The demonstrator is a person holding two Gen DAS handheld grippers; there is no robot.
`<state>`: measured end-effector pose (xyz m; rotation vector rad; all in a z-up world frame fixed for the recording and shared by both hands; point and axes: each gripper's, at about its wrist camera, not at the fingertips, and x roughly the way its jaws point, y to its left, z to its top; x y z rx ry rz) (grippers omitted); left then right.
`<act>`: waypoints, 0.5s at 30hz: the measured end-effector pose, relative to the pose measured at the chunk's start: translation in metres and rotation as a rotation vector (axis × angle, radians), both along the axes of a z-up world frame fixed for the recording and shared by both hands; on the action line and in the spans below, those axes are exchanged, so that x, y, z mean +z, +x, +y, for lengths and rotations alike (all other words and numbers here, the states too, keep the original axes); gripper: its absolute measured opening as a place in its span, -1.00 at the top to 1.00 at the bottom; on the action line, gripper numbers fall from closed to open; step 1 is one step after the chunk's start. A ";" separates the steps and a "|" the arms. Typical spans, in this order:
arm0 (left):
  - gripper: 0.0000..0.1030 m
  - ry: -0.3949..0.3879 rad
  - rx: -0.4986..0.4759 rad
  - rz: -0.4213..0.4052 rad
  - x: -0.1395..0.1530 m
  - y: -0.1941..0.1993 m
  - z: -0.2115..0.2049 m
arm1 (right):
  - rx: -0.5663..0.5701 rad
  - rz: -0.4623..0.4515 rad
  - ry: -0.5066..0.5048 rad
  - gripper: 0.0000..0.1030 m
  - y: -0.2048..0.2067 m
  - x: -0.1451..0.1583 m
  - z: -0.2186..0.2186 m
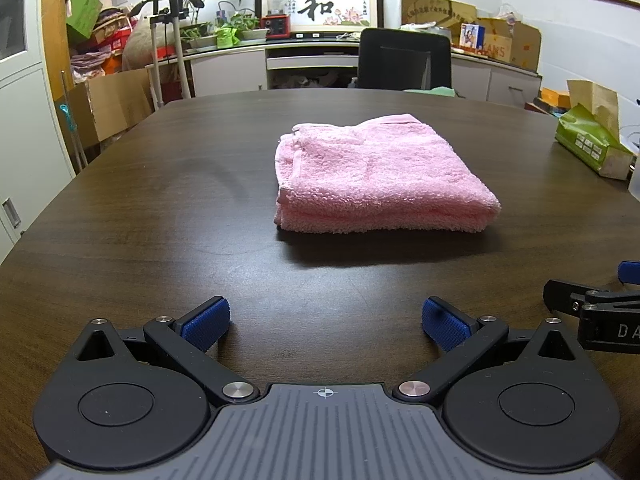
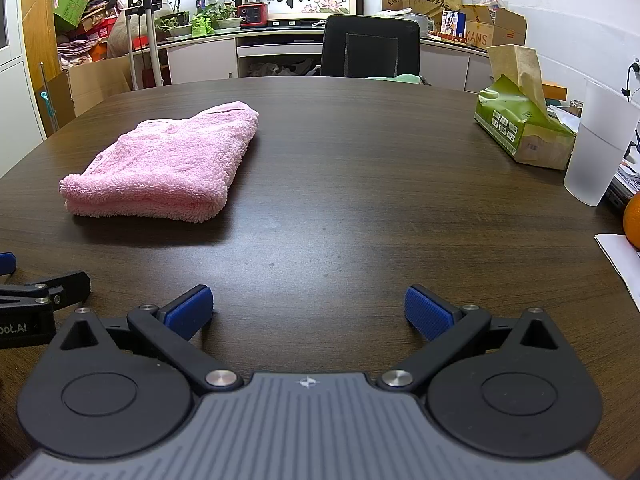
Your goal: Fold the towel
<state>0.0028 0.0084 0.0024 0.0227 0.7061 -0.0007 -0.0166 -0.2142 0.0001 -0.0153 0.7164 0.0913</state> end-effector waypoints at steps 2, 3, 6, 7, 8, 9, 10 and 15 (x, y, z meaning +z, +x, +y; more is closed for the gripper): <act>-1.00 -0.001 -0.007 0.000 0.000 0.000 0.000 | -0.002 0.000 0.000 -1.00 0.000 0.000 0.000; -1.00 -0.001 -0.009 0.000 0.000 0.000 0.000 | -0.004 0.000 0.000 -1.00 0.000 0.000 0.000; -1.00 -0.001 -0.010 0.000 0.000 0.000 0.001 | -0.009 0.000 0.000 -1.00 -0.001 0.000 0.000; -1.00 -0.001 -0.010 0.000 0.000 0.000 0.001 | -0.009 0.000 0.000 -1.00 -0.001 0.000 0.001; -1.00 -0.001 -0.010 0.000 0.000 0.000 0.001 | -0.009 0.000 0.000 -1.00 -0.001 0.000 0.001; -1.00 -0.001 -0.010 0.000 0.000 0.000 0.001 | -0.009 0.000 0.000 -1.00 -0.001 0.000 0.001; -1.00 -0.001 -0.010 0.000 0.000 0.000 0.001 | -0.009 0.000 0.000 -1.00 -0.001 0.000 0.001; -1.00 0.000 -0.009 0.001 0.000 -0.001 0.001 | -0.009 0.000 0.000 -1.00 -0.001 0.000 0.001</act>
